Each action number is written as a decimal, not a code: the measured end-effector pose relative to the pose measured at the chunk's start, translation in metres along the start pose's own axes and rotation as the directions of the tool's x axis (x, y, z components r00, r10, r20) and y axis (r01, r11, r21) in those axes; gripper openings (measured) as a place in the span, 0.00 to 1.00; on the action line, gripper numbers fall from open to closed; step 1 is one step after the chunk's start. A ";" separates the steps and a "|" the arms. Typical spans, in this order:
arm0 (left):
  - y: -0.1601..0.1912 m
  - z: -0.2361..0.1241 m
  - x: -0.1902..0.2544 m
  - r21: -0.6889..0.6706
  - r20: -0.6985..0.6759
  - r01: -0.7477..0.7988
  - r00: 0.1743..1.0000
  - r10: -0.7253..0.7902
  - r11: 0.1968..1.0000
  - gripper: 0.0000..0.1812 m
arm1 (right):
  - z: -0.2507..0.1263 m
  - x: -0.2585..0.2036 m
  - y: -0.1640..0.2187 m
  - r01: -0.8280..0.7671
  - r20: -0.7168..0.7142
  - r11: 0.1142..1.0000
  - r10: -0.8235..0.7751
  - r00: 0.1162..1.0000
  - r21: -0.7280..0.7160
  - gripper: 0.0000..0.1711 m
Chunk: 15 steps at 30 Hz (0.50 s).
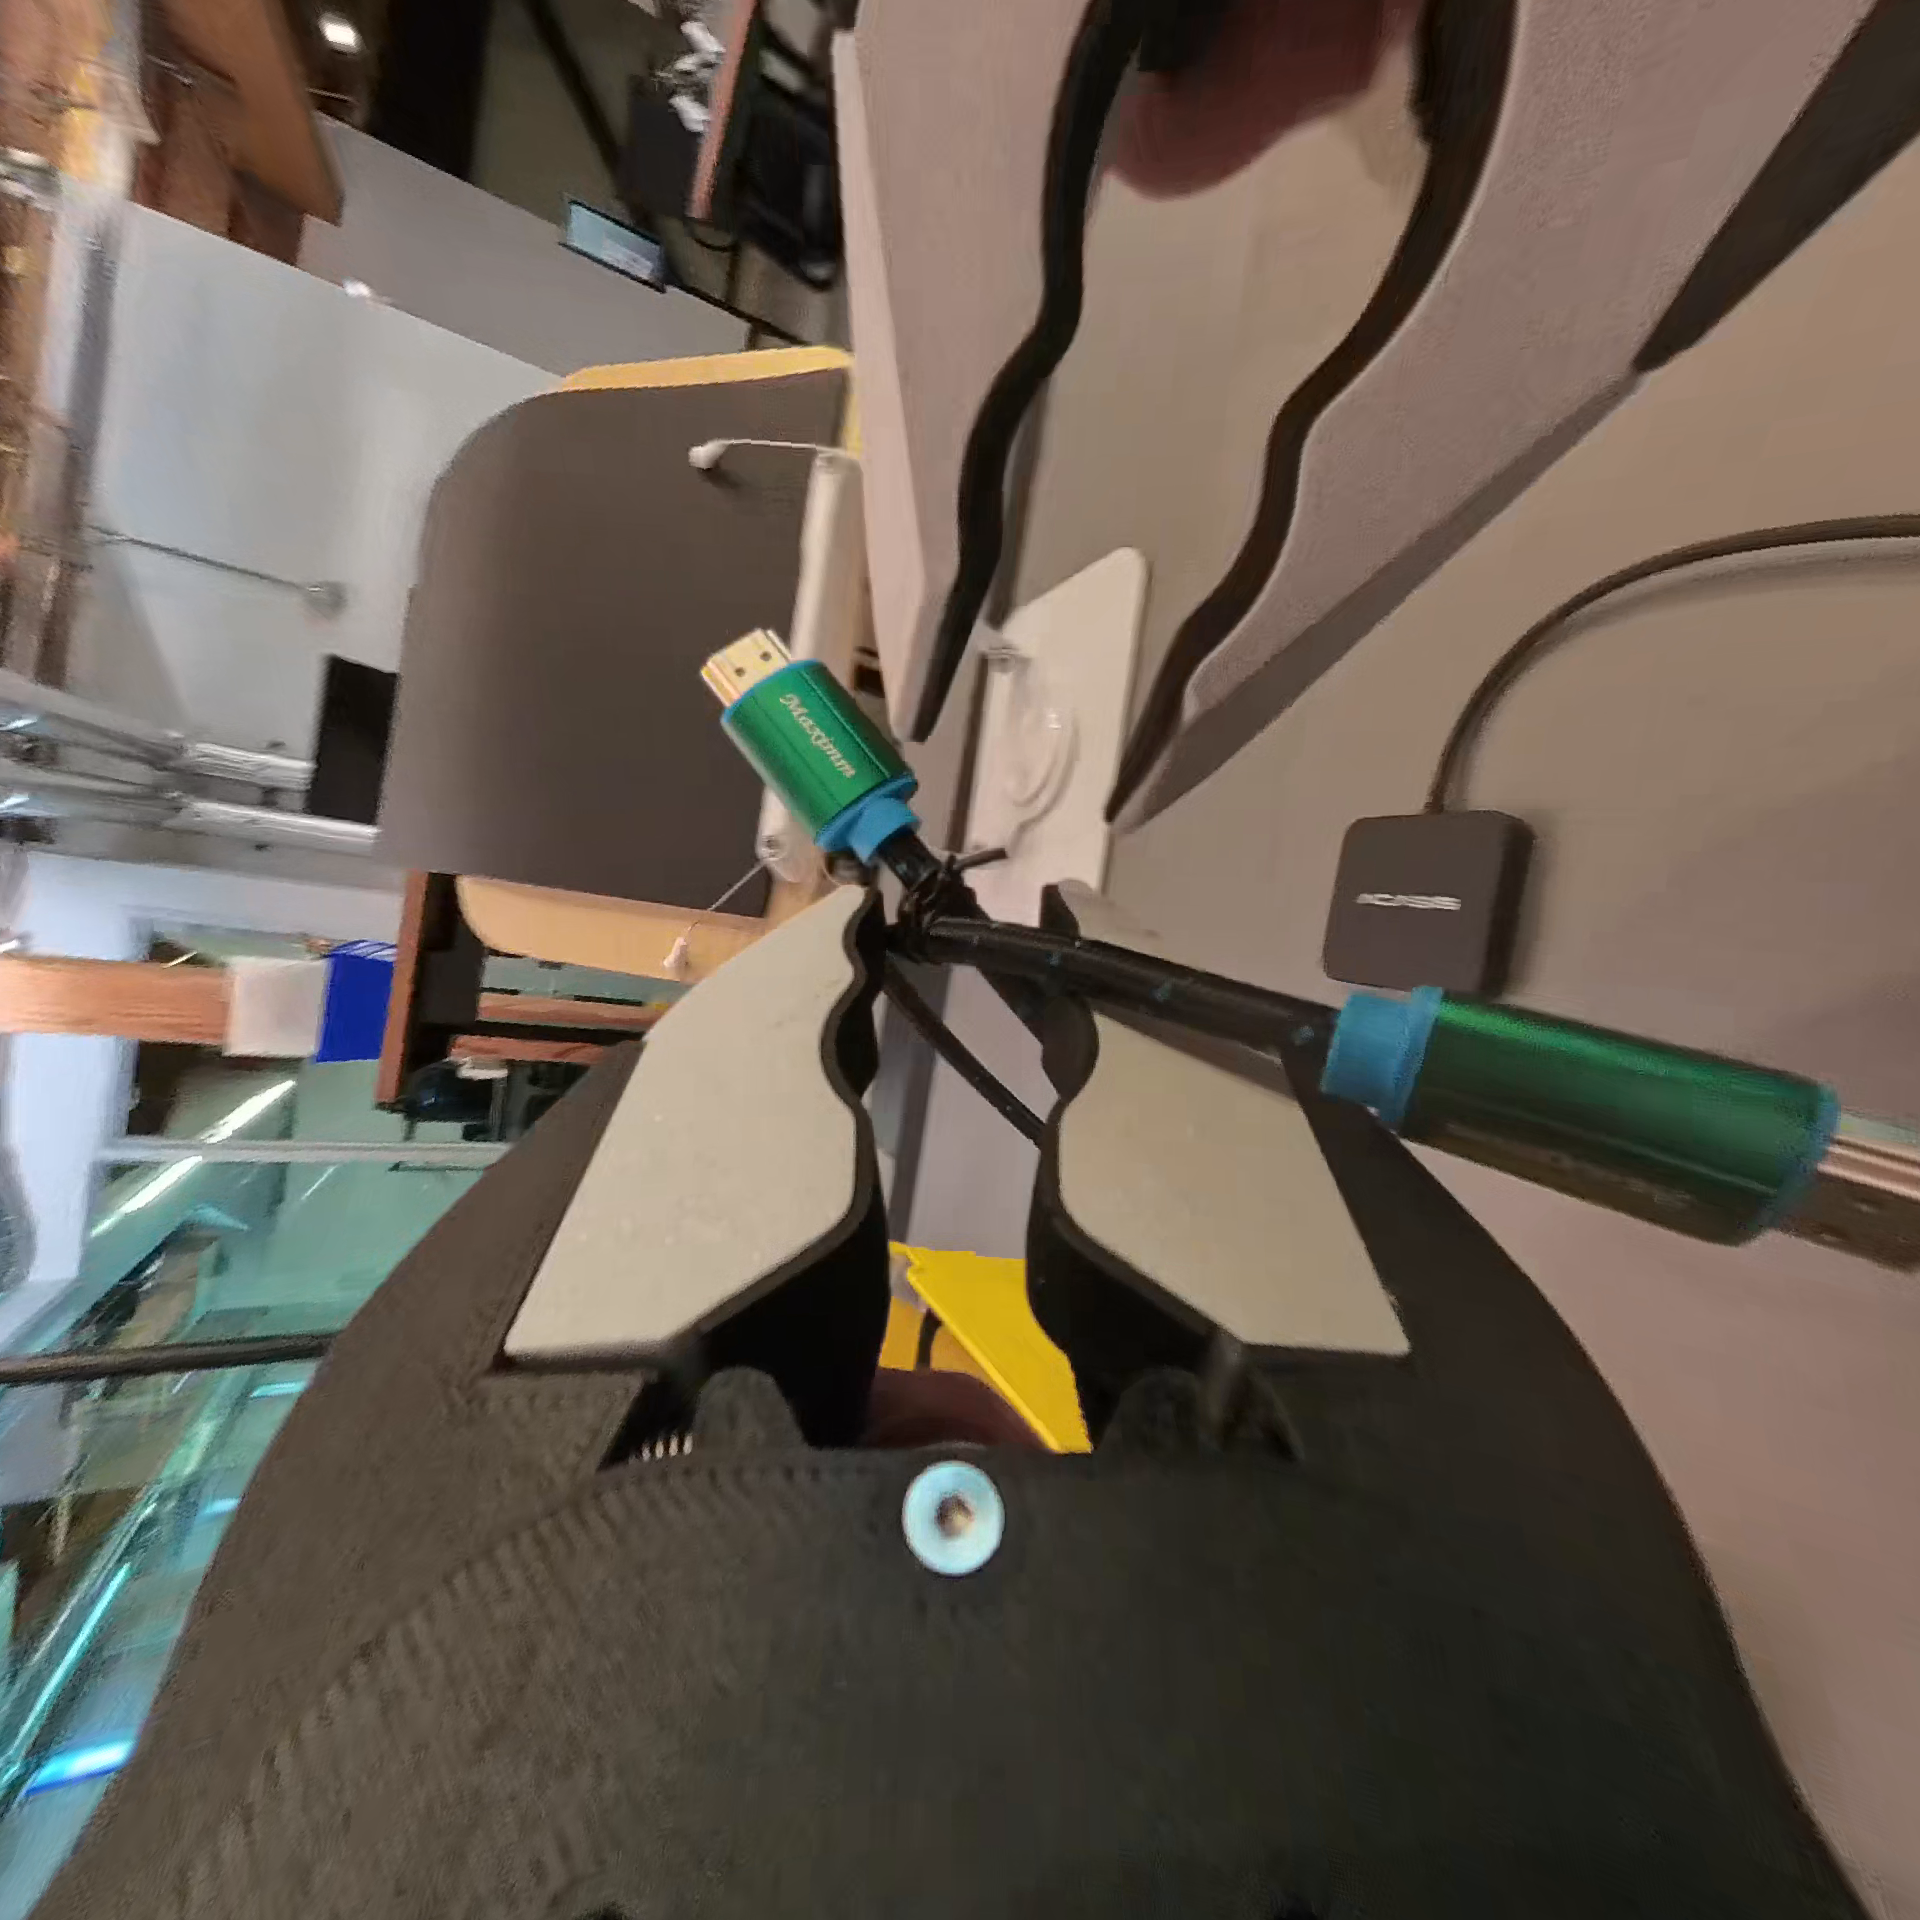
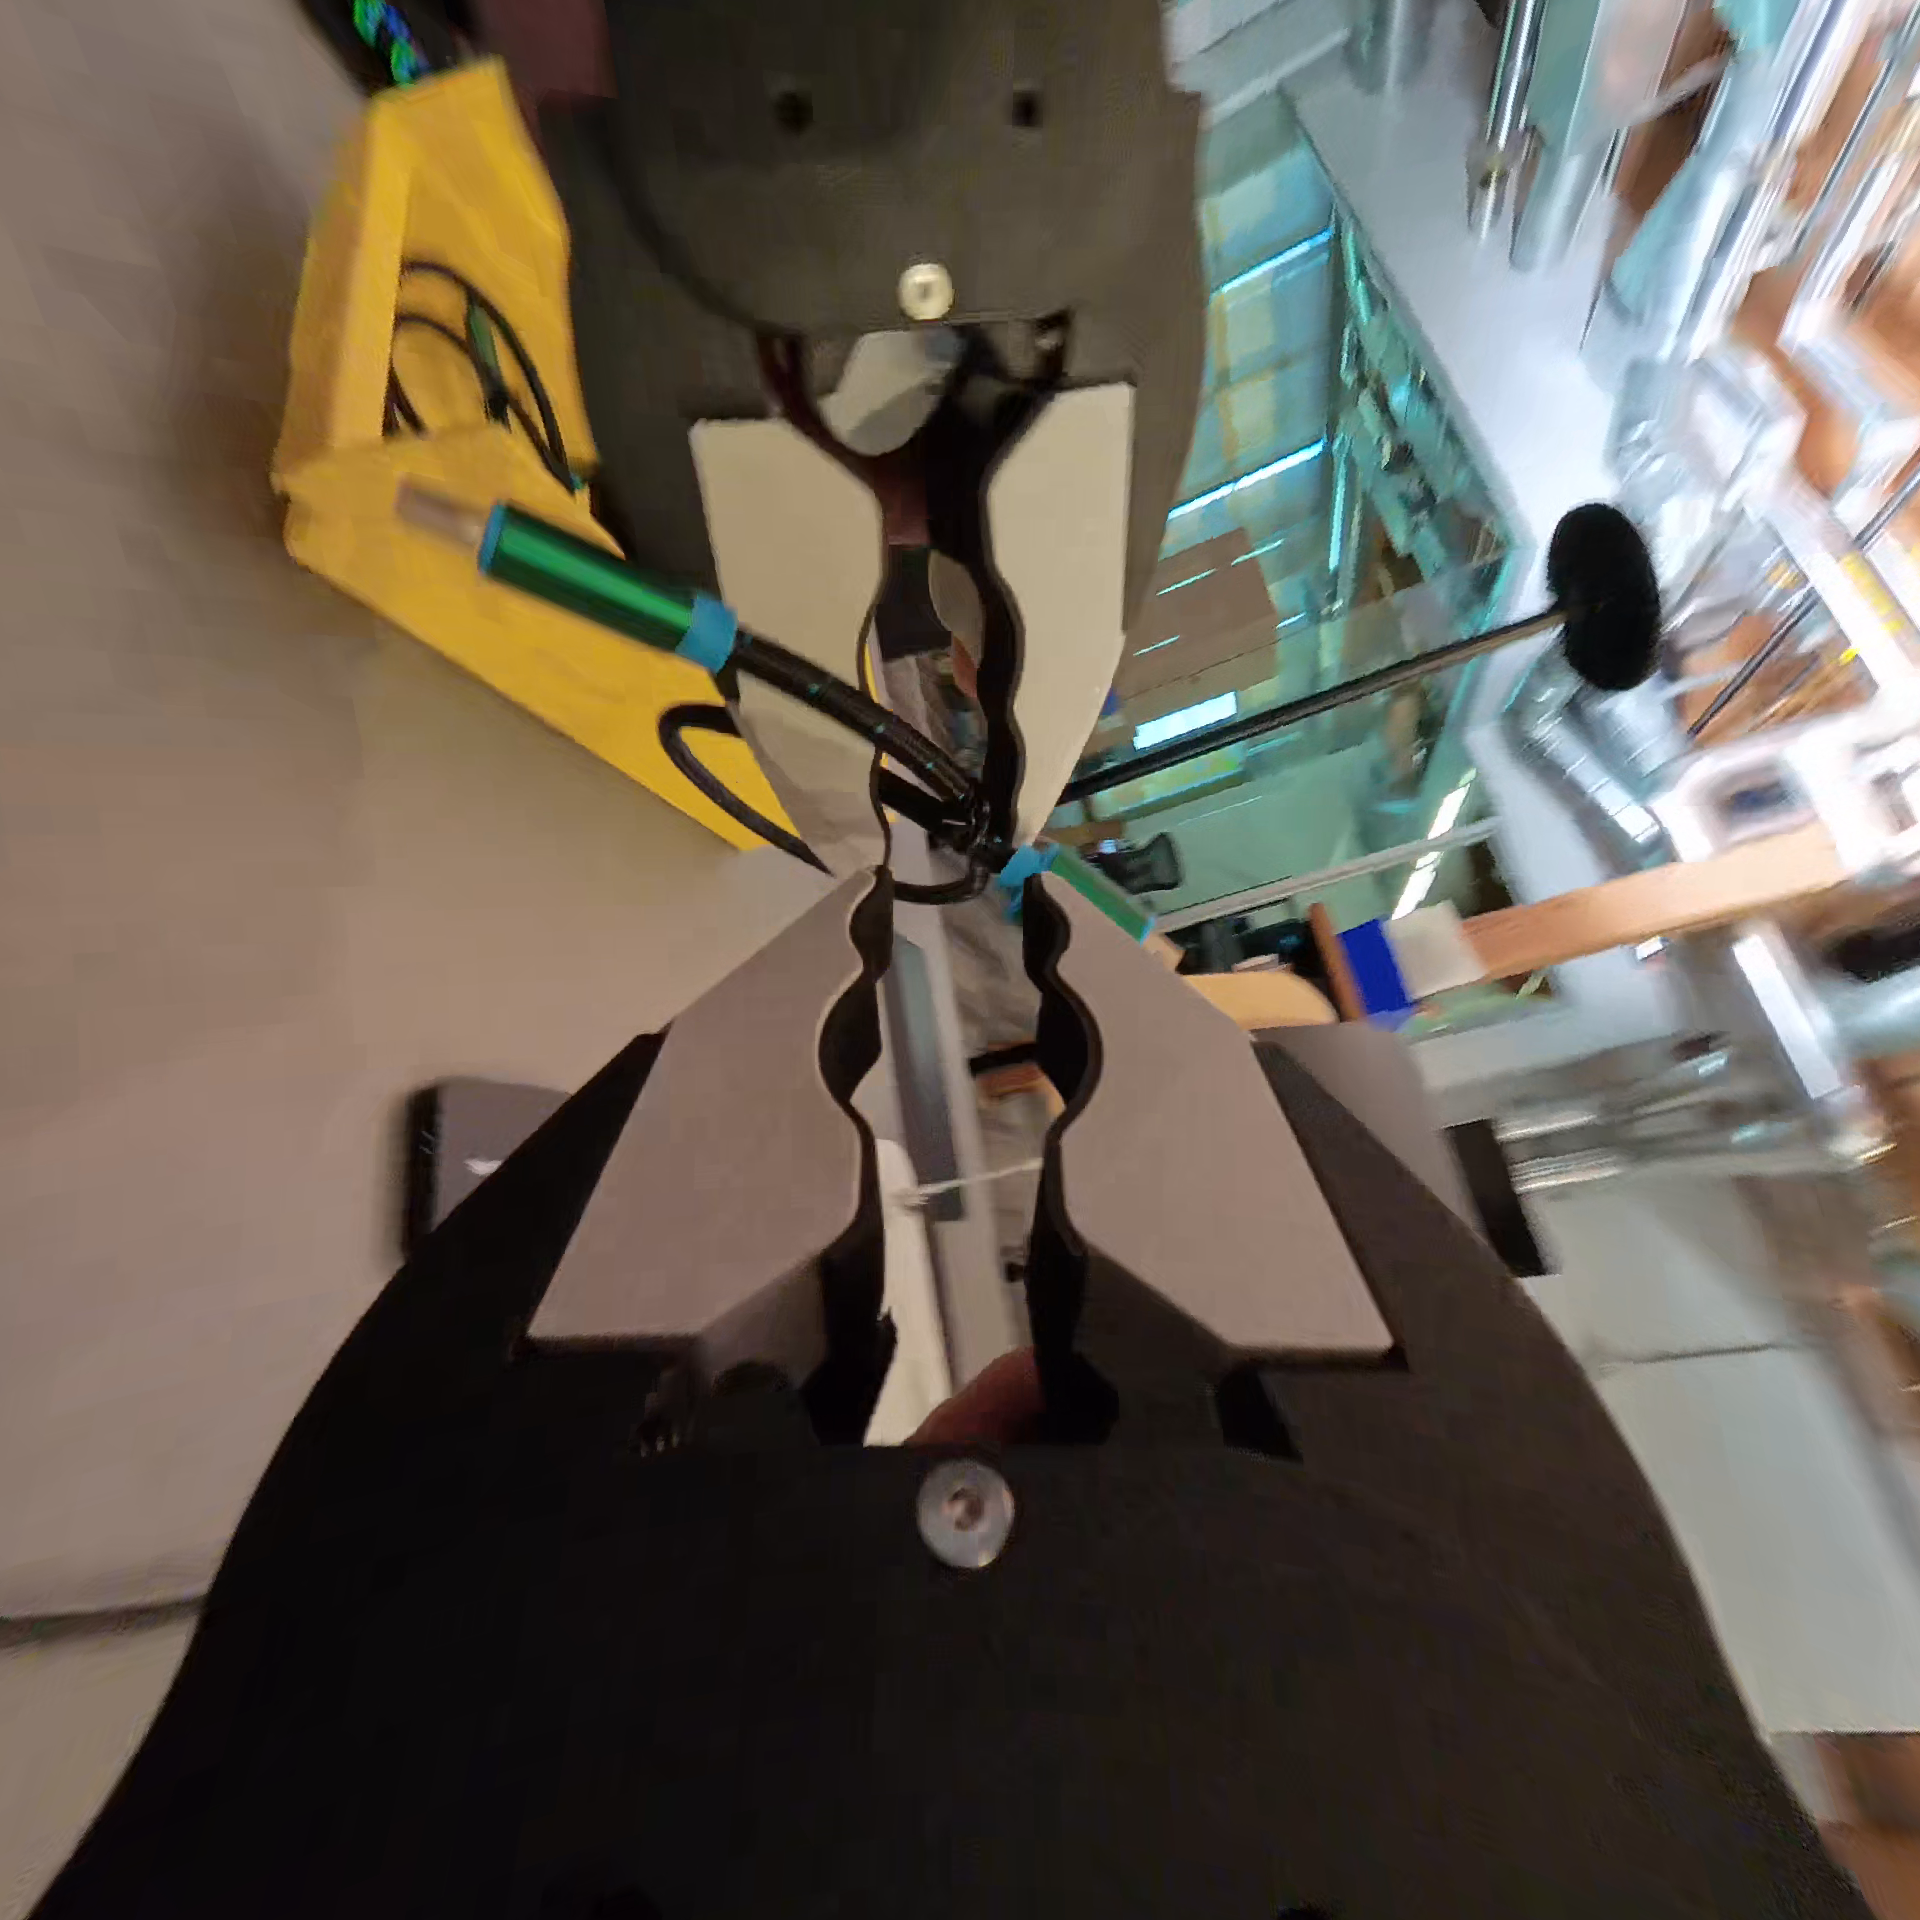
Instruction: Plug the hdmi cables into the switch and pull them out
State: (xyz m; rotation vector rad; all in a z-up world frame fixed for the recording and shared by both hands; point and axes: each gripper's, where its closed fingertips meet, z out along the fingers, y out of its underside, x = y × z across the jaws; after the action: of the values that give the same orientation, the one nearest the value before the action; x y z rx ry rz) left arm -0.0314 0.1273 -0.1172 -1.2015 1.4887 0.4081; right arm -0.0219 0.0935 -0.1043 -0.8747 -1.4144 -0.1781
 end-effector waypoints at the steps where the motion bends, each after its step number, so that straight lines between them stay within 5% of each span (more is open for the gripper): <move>1: -0.001 -0.002 0.006 0.006 -0.048 0.002 0.999 -0.002 1.000 0.15 | -0.001 -0.002 -0.002 0.078 -0.009 0.997 -0.078 0.997 -0.007 0.13; 6: -0.003 -0.008 0.021 -0.012 -0.177 0.022 0.984 -0.023 1.000 0.15 | 0.003 -0.012 -0.011 0.280 -0.021 0.959 -0.281 0.959 -0.030 0.12; 9: -0.006 -0.012 0.027 -0.014 -0.214 0.008 0.977 -0.011 1.000 0.15 | 0.006 -0.018 -0.013 0.298 -0.010 0.954 -0.298 0.954 -0.033 0.02; 12: -0.004 -0.012 0.029 -0.028 -0.213 -0.011 0.977 0.005 1.000 0.15 | 0.006 -0.018 -0.013 0.263 0.006 0.964 -0.263 0.965 -0.029 0.00; 15: -0.008 -0.012 0.021 -0.010 -0.160 -0.006 0.987 0.005 1.000 0.15 | 0.004 -0.008 -0.013 0.022 0.001 1.000 -0.022 1.000 0.009 0.00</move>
State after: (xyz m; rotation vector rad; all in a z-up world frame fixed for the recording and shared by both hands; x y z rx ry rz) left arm -0.0283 0.1053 -0.1295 -1.2629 1.6288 0.3301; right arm -0.0347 0.0839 -0.1068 -0.8521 -1.4254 -0.1884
